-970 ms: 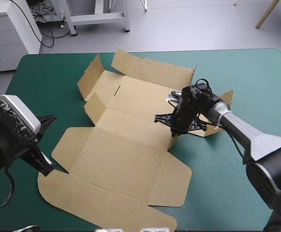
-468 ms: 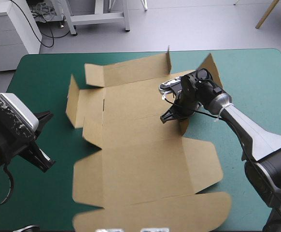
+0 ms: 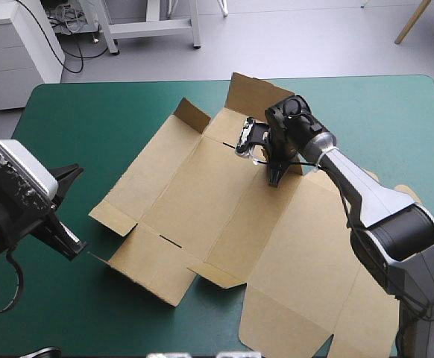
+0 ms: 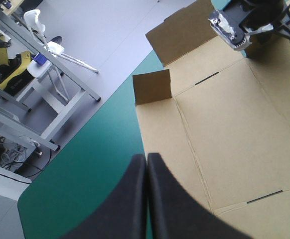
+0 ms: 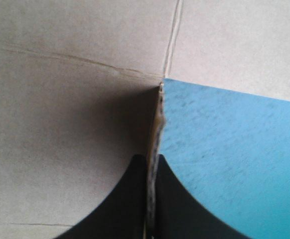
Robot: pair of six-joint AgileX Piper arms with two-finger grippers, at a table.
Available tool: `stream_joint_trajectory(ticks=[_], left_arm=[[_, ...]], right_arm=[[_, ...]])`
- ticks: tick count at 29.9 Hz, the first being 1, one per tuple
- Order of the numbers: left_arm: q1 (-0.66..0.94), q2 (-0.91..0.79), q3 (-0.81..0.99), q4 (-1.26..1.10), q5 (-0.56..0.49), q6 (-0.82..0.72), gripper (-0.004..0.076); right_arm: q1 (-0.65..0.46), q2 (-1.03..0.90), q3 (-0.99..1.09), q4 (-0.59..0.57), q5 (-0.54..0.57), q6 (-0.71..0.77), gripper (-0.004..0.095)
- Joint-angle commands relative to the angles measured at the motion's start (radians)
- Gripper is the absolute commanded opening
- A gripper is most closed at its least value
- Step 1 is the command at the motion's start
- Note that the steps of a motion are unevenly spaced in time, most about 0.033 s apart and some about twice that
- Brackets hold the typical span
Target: Fold the box
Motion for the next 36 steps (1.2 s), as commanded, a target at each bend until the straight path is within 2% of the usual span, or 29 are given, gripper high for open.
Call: stream_joint_trajectory(ticks=[1,7,12,18,28,32,36], left_arm=[[-0.006,0.000,-0.020,0.040,-0.064,-0.032,-0.0010],[-0.006,0.000,-0.020,0.041,-0.074,-0.034,-0.0010],[-0.006,0.000,-0.020,0.041,-0.074,-0.034,-0.0010],[-0.006,0.000,-0.020,0.051,-0.074,-0.034,-0.0010],[-0.006,0.000,-0.020,0.070,-0.074,-0.034,-0.0010],[-0.006,0.000,-0.020,0.072,-0.074,-0.034,-0.0010],[-0.006,0.000,-0.020,0.072,-0.074,-0.034,-0.0010]], right_arm=[[0.002,-0.027,-0.065,-0.017,-0.059,-0.124,-0.0020],[0.002,0.013,-0.091,0.101,-0.111,-0.282,-0.0020],[0.002,0.022,-0.091,0.171,-0.174,-0.341,-0.0020],[0.002,0.022,-0.091,0.182,-0.179,-0.376,-0.0020],[0.002,0.022,-0.091,0.337,-0.183,-0.614,-0.0019],[0.002,0.022,-0.091,0.348,-0.215,-0.617,-0.0019],[0.002,0.024,-0.091,0.437,-0.239,-0.625,-0.0001]])
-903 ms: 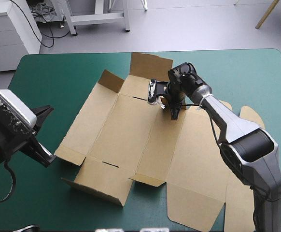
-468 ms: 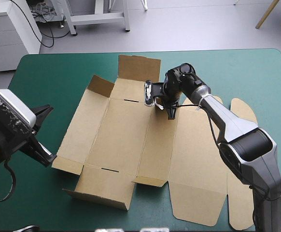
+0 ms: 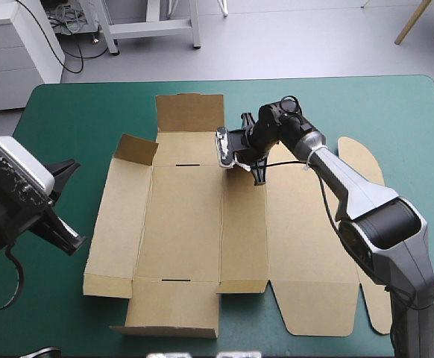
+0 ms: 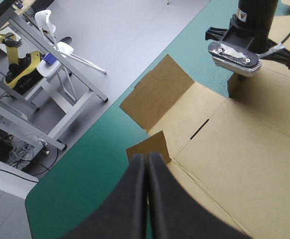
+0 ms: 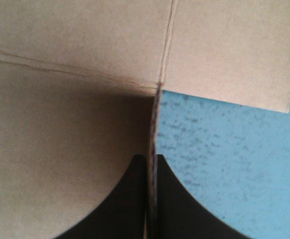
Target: Fold the box
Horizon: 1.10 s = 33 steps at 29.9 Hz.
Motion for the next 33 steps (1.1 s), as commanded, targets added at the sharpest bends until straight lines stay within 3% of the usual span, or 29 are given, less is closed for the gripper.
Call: stream_joint_trajectory(ticks=[1,3,9,11,14,17,19,22,23,24,29,31,33], left_arm=[[-0.006,0.000,-0.020,0.037,-0.066,-0.009,-0.0010],[-0.006,0.000,-0.020,0.039,-0.066,-0.009,-0.0010],[-0.006,0.000,-0.020,0.039,-0.066,-0.009,-0.0010],[-0.006,0.000,-0.020,0.039,-0.066,-0.009,-0.0010],[-0.006,0.000,-0.020,0.039,-0.066,-0.009,-0.0010],[-0.006,0.000,-0.020,0.047,-0.066,-0.009,-0.0010],[-0.006,0.000,-0.020,0.066,-0.066,-0.009,-0.0008],[-0.006,0.000,-0.020,0.090,-0.066,-0.009,0.0043],[-0.006,0.000,-0.020,0.101,-0.066,-0.005,0.0102],[-0.006,0.000,-0.020,0.107,-0.066,-0.001,0.0154],[-0.006,0.000,-0.020,0.143,-0.059,-0.034,0.0572],[-0.006,0.000,-0.020,0.141,-0.028,-0.037,0.0638],[-0.006,0.012,-0.020,0.141,0.034,-0.046,0.0644]], right_arm=[[0.002,-0.060,-0.037,0.104,-0.050,-0.031,0.0025],[0.002,-0.060,-0.037,0.133,-0.050,-0.036,0.0123],[0.002,-0.064,-0.037,0.139,-0.050,0.002,0.0661],[0.002,-0.074,-0.047,0.139,-0.035,0.037,0.0748],[0.002,-0.107,-0.068,0.129,-0.009,0.134,0.0723],[0.002,-0.153,-0.088,0.093,0.023,0.270,0.0623],[0.002,-0.195,-0.090,0.075,0.028,0.380,0.0470],[0.002,-0.249,-0.090,0.044,0.028,0.495,0.0135],[0.002,-0.265,-0.090,0.035,0.028,0.516,0.0012],[0.002,-0.275,-0.090,0.028,0.021,0.542,-0.0013],[0.002,-0.330,-0.087,-0.057,-0.004,0.841,0.0000],[-0.003,-0.348,-0.081,-0.090,0.009,0.935,0.0000],[-0.011,-0.372,-0.063,-0.092,0.028,1.008,0.0000]])
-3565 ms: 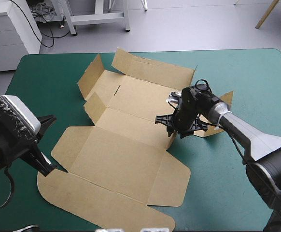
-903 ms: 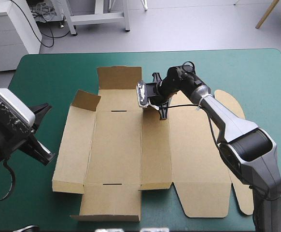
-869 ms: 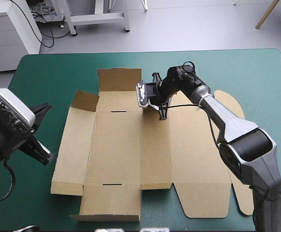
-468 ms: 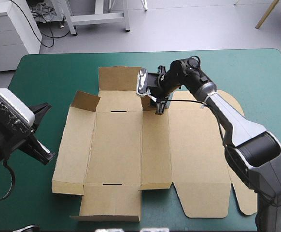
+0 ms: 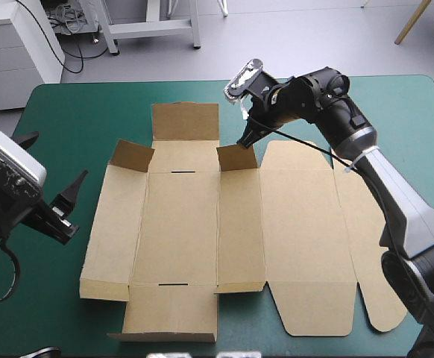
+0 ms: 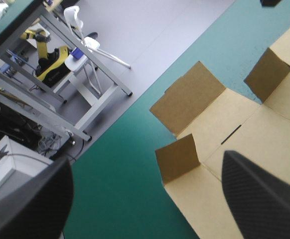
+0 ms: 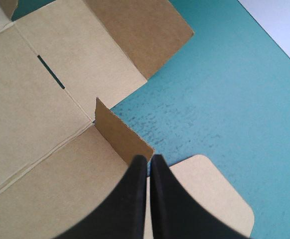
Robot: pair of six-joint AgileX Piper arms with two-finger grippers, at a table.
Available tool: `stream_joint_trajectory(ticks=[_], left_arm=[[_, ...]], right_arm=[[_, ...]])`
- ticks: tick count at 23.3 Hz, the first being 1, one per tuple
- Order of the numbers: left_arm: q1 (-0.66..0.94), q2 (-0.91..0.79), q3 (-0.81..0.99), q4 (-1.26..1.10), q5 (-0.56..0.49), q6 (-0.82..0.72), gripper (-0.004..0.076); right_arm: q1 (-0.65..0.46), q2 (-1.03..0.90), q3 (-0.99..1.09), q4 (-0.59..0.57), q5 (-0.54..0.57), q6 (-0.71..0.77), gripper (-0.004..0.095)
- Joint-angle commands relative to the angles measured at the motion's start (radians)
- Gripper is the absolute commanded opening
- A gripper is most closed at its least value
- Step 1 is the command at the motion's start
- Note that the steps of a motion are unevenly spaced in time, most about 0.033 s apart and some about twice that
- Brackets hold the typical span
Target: Fold the box
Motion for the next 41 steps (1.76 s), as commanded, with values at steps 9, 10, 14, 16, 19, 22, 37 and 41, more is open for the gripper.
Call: stream_joint_trajectory(ticks=[9,10,14,16,19,22,37,41], left_arm=[[-0.006,0.095,-0.019,-0.047,0.080,-0.044,0.0630],[-0.006,0.101,-0.019,-0.047,0.080,-0.059,0.0625],[-0.006,0.141,-0.019,-0.061,0.029,-0.164,0.0578],[-0.006,0.186,-0.019,-0.074,-0.009,-0.164,0.0547],[-0.006,0.325,-0.019,-0.047,-0.087,-0.164,0.0535],[0.040,0.434,-0.019,0.061,-0.138,-0.251,0.0535],[1.344,0.449,0.109,-1.339,-0.090,0.478,0.0437],[1.398,0.437,0.248,-1.412,-0.067,0.553,0.0437]], right_arm=[[-0.027,-0.377,0.428,-0.058,-0.192,0.223,0.0000],[-0.028,-0.407,0.481,-0.058,-0.208,0.223,0.0000],[-0.028,-0.582,0.691,-0.063,-0.246,0.228,0.0000],[-0.028,-0.669,0.775,-0.064,-0.256,0.229,0.0000],[-0.028,-0.791,0.856,-0.064,-0.256,0.231,0.0000],[-0.028,-0.855,0.866,-0.064,-0.246,0.231,0.0000],[-0.028,-0.961,0.984,-0.139,-0.215,0.411,-0.0019],[-0.028,-1.021,1.042,-0.150,-0.227,0.437,-0.0019]])
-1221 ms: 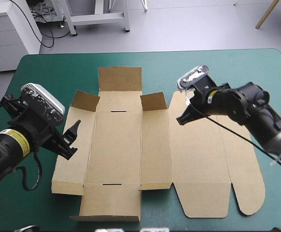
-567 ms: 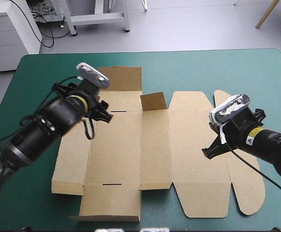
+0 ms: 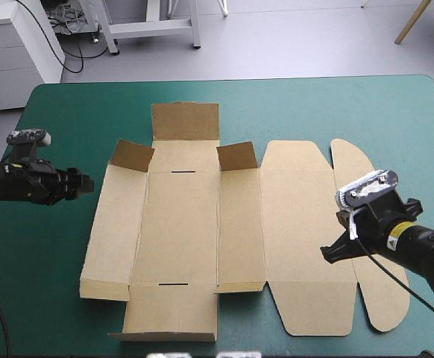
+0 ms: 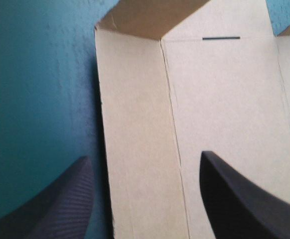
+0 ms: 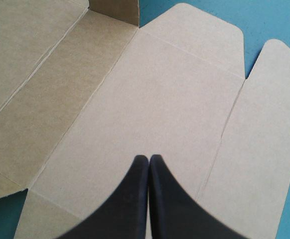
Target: Fold the box
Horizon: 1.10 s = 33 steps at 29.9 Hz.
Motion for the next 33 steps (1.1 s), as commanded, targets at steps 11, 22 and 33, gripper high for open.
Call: stream_joint_trajectory(ticks=[11,22,33], left_arm=[[0.031,-0.034,0.291,-0.070,-0.082,0.104,0.0438],[0.032,-0.014,0.291,0.000,-0.110,0.080,0.0438],[0.031,0.064,0.291,-0.091,-0.073,0.084,0.0438]], right_arm=[[-0.007,-0.177,0.022,-0.052,0.018,0.033,-0.0019],[-0.007,-0.295,0.022,-0.082,0.120,0.055,-0.0019],[-0.007,-0.333,0.022,-0.082,0.163,0.058,-0.0019]])
